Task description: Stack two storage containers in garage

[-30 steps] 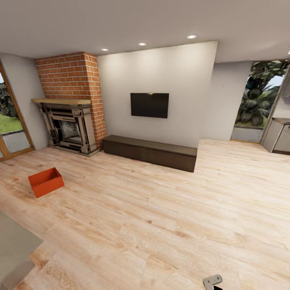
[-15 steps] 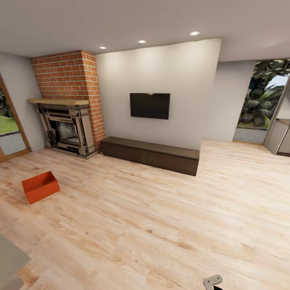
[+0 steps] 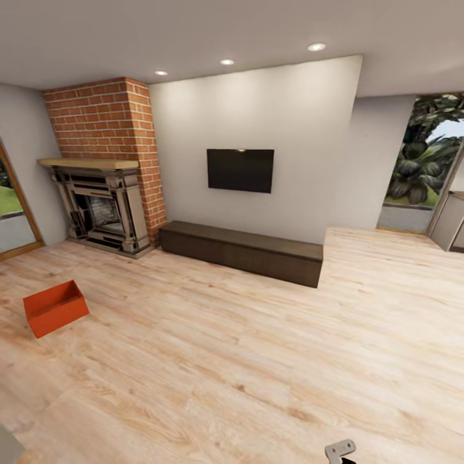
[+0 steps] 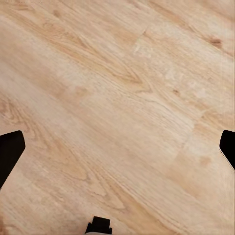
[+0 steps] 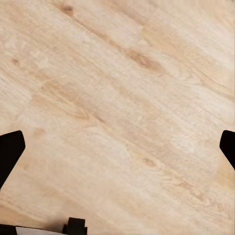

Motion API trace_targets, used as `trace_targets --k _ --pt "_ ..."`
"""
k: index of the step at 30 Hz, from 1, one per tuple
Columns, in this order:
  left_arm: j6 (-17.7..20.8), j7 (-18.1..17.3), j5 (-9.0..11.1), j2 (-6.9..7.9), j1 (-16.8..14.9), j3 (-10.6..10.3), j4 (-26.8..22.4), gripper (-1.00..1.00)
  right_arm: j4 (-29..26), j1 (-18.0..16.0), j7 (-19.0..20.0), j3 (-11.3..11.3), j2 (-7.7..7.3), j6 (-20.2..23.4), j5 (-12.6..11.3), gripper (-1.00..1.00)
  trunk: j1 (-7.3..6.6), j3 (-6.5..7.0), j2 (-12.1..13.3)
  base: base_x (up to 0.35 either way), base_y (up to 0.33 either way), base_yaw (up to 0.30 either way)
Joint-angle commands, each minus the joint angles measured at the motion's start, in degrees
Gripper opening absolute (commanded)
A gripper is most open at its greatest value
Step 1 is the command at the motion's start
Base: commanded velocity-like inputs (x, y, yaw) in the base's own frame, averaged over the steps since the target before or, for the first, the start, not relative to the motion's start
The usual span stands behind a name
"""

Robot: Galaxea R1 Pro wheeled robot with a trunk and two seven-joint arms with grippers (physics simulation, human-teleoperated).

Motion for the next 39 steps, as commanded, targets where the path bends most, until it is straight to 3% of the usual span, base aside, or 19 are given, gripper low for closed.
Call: trace_targets --k 1,39 --pt "-0.37 0.08 0.01 -0.01 -0.1 0.05 0.23 1.0 0.25 -0.13 -0.19 0.39 0.0 -0.36 0.22 1.0 0.07 -0.09 -0.1 0.328 0.0 0.0" --pt "-0.37 0.08 0.01 -0.01 -0.1 0.05 0.24 1.0 0.25 -0.11 -0.19 0.39 0.0 -0.36 0.22 1.0 0.07 -0.09 -0.1 0.328 0.0 0.0"
